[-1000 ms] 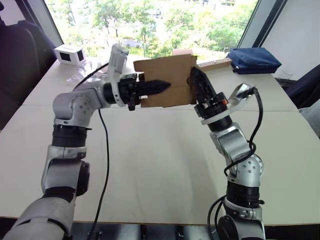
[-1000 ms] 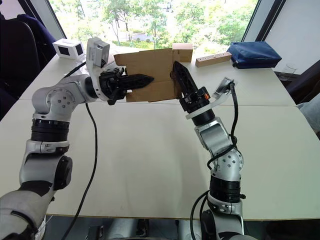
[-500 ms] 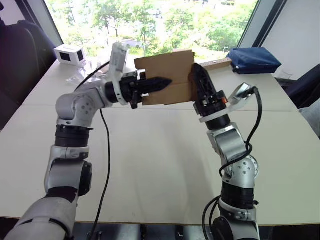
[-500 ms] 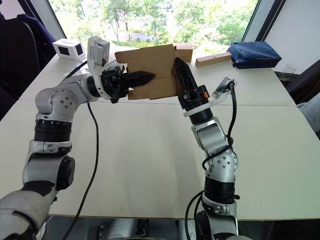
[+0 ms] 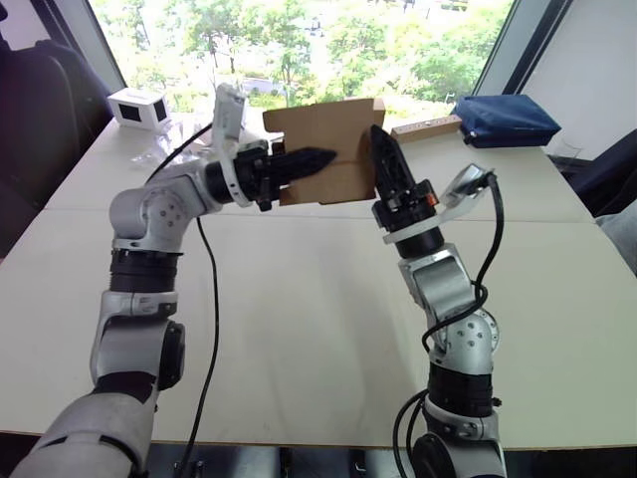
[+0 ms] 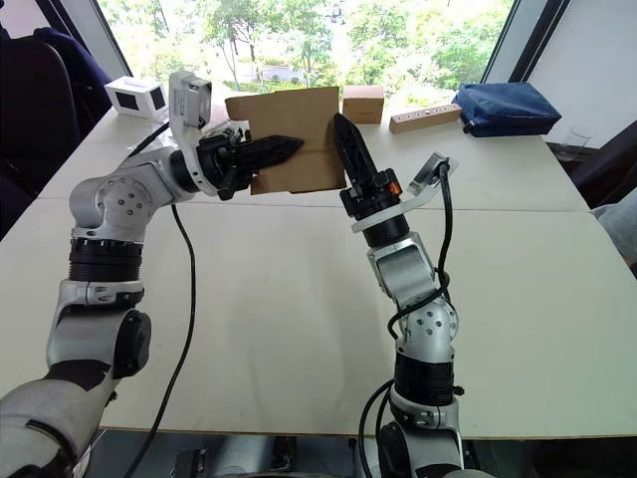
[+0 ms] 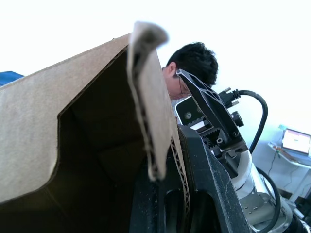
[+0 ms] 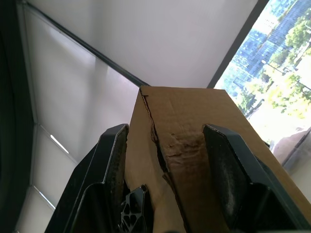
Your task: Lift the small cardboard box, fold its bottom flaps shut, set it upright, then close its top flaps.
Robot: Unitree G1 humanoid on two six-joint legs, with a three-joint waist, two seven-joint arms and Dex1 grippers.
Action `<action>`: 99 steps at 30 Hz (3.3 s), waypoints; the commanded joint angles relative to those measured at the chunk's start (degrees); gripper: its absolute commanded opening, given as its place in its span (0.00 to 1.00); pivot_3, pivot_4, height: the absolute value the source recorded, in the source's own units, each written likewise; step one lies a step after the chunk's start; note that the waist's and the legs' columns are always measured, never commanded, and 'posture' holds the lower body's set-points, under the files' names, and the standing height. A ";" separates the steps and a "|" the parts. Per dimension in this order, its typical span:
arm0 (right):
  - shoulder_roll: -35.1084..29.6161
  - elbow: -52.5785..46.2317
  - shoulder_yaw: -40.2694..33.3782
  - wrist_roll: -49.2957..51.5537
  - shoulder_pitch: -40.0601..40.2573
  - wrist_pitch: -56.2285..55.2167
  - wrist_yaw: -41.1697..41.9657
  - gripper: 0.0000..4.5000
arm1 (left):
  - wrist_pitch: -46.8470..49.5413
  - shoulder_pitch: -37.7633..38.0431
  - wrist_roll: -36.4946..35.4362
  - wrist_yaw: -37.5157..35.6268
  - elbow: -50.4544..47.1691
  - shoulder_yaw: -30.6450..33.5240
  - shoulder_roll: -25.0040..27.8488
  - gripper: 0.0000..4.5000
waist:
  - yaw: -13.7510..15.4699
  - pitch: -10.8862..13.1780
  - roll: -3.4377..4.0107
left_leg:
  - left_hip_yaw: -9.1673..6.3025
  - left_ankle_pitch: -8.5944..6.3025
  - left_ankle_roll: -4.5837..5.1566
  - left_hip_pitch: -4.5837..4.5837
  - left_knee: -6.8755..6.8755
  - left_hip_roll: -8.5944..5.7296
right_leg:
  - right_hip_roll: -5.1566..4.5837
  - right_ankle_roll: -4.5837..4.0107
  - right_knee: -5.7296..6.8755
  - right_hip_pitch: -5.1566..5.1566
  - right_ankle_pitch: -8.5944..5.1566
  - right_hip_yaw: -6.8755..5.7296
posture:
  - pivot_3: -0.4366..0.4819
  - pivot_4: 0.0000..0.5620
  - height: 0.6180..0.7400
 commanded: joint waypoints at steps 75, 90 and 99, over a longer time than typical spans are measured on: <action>-63.03 -32.68 -6.54 -18.91 30.77 24.57 19.27 0.01 | -13.57 -25.77 38.57 -26.83 -7.22 -61.80 14.85 0.00 | 1.49 0.06 0.06 | 0.04 -0.12 0.22 -0.43 0.15 -0.04 | 0.20 -0.21 -0.17 -0.38 -0.13 0.16 | 0.48 0.27 1.00; -59.64 -32.51 -0.84 -23.25 25.62 27.03 14.39 0.01 | 6.95 -26.26 43.32 -26.83 -7.34 -66.30 4.62 0.00 | 1.52 0.06 0.03 | -0.02 -0.12 0.23 -0.44 0.20 0.01 | 0.35 -0.18 0.01 -0.48 -0.14 0.21 | 0.48 0.27 1.00; -59.54 -30.82 0.78 -26.08 24.08 27.00 15.45 0.00 | 11.55 -27.87 42.45 -26.83 -9.75 -67.77 3.70 0.17 | 1.61 0.06 0.03 | 0.01 -0.11 0.23 -0.46 0.24 -0.03 | 0.28 -0.18 -0.03 -0.44 -0.14 0.24 | 0.48 0.27 1.00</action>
